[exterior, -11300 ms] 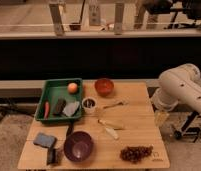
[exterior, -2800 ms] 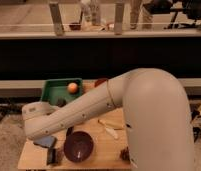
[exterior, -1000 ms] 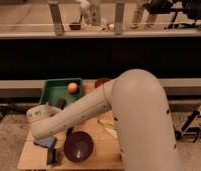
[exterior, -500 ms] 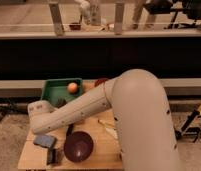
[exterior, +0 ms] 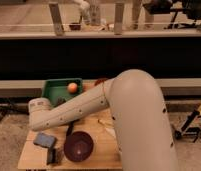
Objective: Place sponge in tray
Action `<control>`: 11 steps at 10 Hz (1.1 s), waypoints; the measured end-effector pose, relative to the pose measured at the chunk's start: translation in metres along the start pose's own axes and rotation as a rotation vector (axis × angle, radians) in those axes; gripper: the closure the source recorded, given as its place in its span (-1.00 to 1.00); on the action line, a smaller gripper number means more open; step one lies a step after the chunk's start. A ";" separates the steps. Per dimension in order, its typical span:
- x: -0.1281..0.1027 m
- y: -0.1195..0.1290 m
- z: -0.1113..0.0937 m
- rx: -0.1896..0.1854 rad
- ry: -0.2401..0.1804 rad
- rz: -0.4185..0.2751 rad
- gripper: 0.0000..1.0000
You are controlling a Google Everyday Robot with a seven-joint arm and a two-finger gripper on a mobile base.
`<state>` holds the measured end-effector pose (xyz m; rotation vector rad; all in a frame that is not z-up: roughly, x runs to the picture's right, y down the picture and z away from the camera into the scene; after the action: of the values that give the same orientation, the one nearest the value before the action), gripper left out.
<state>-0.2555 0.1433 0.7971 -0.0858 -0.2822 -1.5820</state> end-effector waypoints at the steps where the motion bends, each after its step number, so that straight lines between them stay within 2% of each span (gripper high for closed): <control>1: -0.002 -0.002 0.001 0.007 -0.014 -0.017 -0.60; 4: -0.011 -0.010 0.005 0.024 -0.058 -0.077 -0.60; 9: -0.036 -0.028 0.014 0.051 -0.186 -0.243 -0.60; 11: -0.044 -0.033 0.015 0.080 -0.232 -0.294 -0.60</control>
<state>-0.2890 0.1894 0.7971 -0.1722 -0.5596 -1.8524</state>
